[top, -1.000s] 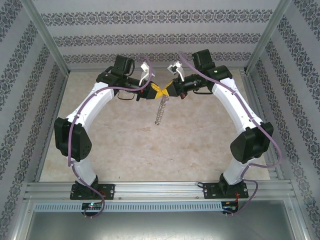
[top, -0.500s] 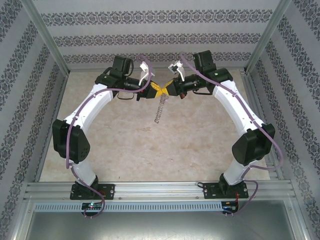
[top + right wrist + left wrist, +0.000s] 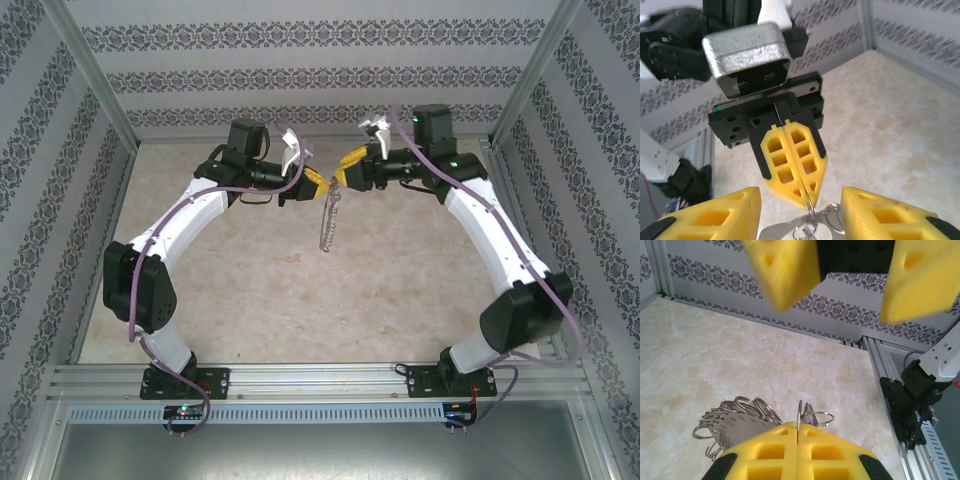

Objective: Put the keys on the keyring

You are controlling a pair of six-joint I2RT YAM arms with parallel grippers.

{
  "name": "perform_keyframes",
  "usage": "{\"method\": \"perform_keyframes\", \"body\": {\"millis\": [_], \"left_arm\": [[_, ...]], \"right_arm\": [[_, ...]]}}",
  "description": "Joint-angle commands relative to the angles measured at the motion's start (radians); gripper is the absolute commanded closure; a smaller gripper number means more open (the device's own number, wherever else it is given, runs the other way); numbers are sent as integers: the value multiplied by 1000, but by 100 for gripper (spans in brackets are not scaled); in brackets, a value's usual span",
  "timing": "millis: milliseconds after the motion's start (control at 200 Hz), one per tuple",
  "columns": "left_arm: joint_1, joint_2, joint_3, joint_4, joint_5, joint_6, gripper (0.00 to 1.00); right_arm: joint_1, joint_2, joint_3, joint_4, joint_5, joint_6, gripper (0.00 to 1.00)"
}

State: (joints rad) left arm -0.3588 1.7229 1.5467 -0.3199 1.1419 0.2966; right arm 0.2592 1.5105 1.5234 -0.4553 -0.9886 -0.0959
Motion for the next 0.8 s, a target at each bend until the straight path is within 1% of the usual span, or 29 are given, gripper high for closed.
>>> {"method": "perform_keyframes", "body": {"millis": [0,75,150,245,295,390,530,794], "left_arm": [[-4,-64,-33,137,-3,-59,100],[-5,-83,-70,195,-26,-89,100],[-5,-105,-114,267,-48,-120,100],[-5,-120,-140,307,-51,-143,100],[-5,-124,-143,316,-45,-154,100],[-4,-134,-164,359,-43,-183,100],[-5,-144,-187,413,-38,-220,100],[-6,-147,-197,442,-25,-249,100]], "right_arm": [[-23,-100,-135,198,54,120,53],[-27,-162,-269,334,120,207,53],[-27,-209,-414,519,162,319,52],[-20,-238,-549,693,146,403,52],[-11,-240,-595,753,125,426,50],[12,-228,-622,784,94,435,49],[47,-203,-614,795,70,424,49],[65,-166,-583,805,45,418,51]]}}
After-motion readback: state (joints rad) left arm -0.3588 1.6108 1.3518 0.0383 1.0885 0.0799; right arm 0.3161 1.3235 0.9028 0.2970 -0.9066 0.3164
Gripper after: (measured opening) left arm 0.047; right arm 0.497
